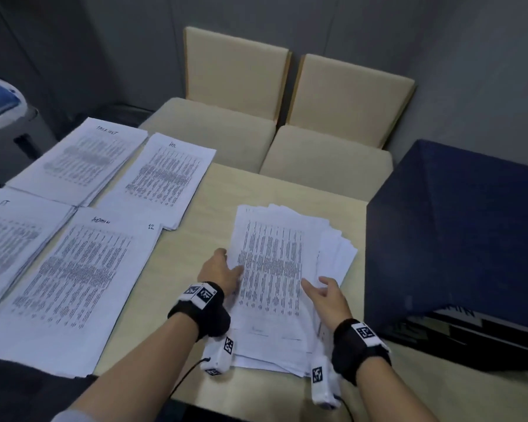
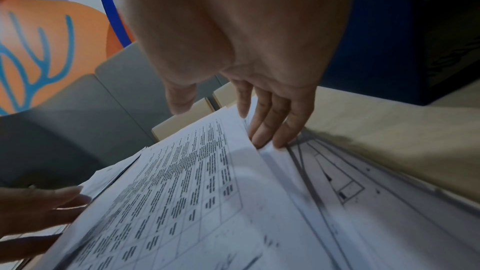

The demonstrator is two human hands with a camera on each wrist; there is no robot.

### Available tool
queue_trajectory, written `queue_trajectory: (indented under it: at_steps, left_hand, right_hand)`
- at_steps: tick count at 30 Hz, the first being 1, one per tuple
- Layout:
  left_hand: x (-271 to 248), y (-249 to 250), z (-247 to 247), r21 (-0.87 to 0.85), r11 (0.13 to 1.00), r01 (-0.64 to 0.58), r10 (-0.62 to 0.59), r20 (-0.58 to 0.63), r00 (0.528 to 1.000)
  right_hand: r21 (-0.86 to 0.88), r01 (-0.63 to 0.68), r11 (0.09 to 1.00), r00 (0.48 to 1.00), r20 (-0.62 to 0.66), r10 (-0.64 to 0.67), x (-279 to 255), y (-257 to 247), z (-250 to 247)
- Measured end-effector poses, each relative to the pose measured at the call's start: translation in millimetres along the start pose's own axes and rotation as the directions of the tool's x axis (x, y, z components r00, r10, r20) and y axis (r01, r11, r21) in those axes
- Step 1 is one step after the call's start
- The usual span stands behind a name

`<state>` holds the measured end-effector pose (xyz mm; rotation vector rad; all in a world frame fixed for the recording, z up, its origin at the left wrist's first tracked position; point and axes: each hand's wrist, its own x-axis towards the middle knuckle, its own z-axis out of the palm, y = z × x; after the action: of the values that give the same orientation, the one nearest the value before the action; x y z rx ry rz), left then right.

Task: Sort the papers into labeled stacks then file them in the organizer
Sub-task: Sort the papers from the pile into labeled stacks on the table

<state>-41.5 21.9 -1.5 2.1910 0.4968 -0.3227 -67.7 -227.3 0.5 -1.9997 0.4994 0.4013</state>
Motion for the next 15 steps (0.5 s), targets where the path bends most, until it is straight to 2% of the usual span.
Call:
queue_trajectory:
  at_steps: [2, 4, 8, 12, 15]
  left_hand:
    - [1, 7, 0, 0.124, 0.992, 0.012, 0.003, -0.116, 0.993]
    - [2, 15, 0, 0.142, 0.990, 0.010, 0.011, -0.146, 0.989]
    - [14, 21, -2, 0.172, 0.985, -0.008, 0.027, -0.107, 0.994]
    - [32, 20, -11, 0.237, 0.971, -0.030, 0.040, -0.039, 0.998]
    - [44, 19, -18, 0.317, 0.946, -0.075, 0.076, 0.010, 0.997]
  right_hand:
    - [0.037, -0.001, 0.999, 1.000, -0.022, 0.002, 5, 3, -1]
    - [0.011, 0.030, 0.999, 0.997, -0.066, -0.029, 8, 1, -3]
    - [-0.114, 0.102, 0.988, 0.960, -0.249, -0.128, 10, -11, -14]
    - [-0.251, -0.018, 0.968, 0.976, -0.214, -0.037, 9, -5, -24]
    - [-0.172, -0.099, 0.980, 0.936, -0.349, 0.033, 10, -1, -27]
